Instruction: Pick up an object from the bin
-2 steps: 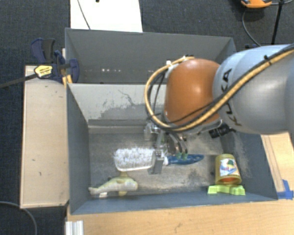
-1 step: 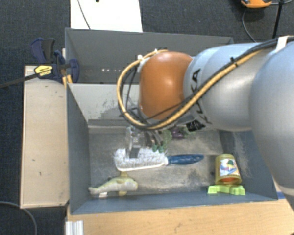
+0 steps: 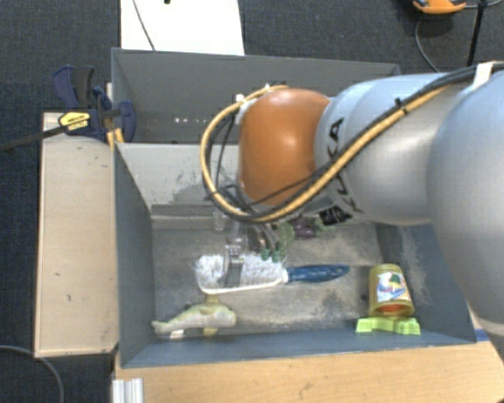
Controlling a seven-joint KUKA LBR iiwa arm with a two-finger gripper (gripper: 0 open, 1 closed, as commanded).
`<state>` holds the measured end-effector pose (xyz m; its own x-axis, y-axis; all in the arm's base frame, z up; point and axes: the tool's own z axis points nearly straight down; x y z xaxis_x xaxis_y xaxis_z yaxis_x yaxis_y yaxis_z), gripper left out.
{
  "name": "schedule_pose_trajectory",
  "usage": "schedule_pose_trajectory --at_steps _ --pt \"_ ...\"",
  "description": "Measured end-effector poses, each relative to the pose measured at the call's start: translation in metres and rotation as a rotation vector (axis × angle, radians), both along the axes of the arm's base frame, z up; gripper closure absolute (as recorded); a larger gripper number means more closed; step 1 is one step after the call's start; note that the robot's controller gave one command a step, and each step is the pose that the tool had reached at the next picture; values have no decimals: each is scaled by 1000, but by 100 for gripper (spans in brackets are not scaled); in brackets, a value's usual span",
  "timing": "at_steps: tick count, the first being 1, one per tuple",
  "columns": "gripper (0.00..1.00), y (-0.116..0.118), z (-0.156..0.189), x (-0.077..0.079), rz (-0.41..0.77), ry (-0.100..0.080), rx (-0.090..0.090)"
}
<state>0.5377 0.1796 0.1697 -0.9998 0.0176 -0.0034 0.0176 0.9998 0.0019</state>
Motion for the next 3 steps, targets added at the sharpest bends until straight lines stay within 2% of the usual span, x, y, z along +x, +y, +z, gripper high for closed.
schedule_pose_trajectory --at_steps 1,2,3 --pt "0 0 0 0 0 0 0" --pt "0 -6 -43 25 -30 -6 3" --pt "0 -29 -72 7 78 1 1"
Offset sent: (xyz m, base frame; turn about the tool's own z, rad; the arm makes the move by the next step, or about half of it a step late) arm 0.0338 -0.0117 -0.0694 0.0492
